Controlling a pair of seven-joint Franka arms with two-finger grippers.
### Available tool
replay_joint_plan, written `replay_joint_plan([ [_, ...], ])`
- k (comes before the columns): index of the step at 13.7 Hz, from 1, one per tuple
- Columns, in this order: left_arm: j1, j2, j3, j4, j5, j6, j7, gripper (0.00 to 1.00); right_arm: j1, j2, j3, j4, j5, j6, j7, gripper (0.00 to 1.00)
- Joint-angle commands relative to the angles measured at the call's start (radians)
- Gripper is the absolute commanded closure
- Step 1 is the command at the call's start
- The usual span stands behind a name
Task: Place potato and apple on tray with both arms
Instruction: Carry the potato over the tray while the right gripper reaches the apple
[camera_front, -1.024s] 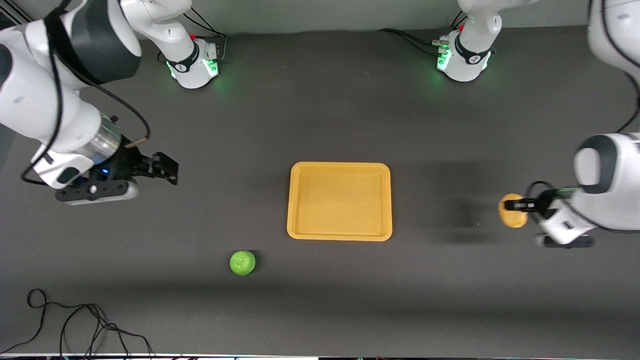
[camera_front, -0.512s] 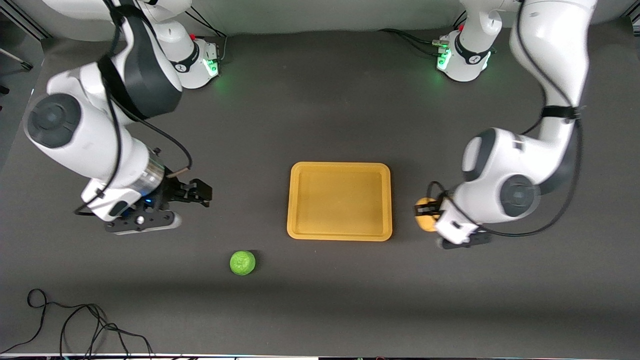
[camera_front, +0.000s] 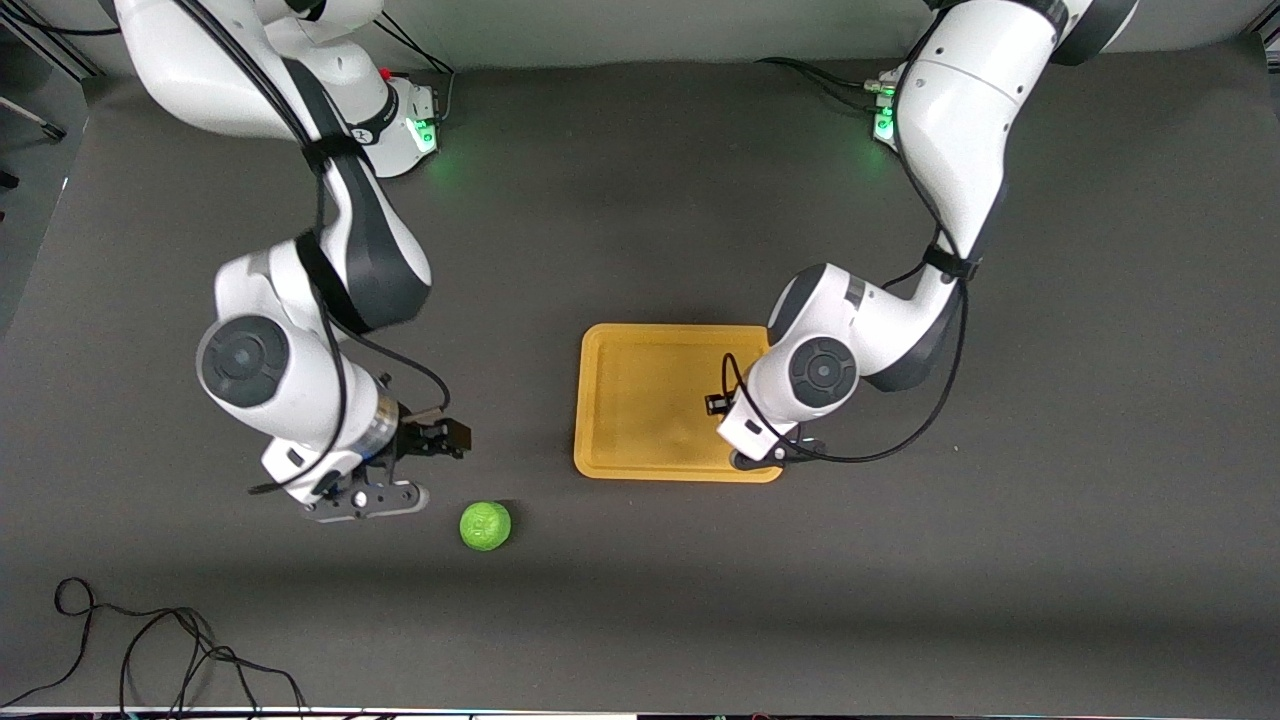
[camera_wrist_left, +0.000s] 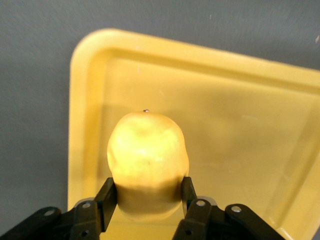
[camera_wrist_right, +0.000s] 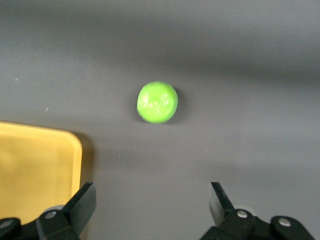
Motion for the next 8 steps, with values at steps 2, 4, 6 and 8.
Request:
replay_joint_plan([
  [2,-0.014,0.007,0.016,-0.005,0.004,-0.007,-0.011,0.43,0.0,0.107,-0.008,0.022,-0.002,0.135,0.021,0.0],
  [4,-0.035,0.014,0.018,-0.004,0.007,-0.004,-0.009,0.03,0.0,0.156,-0.008,0.022,0.0,0.21,0.023,0.0],
  [6,-0.025,0.002,0.021,0.001,0.009,-0.026,0.001,0.0,0.001,0.208,-0.008,0.022,0.0,0.302,0.04,0.0],
  [8,0.029,-0.053,0.021,0.002,0.001,-0.079,0.006,0.0,0.001,0.266,-0.008,0.022,0.0,0.38,0.04,0.0],
])
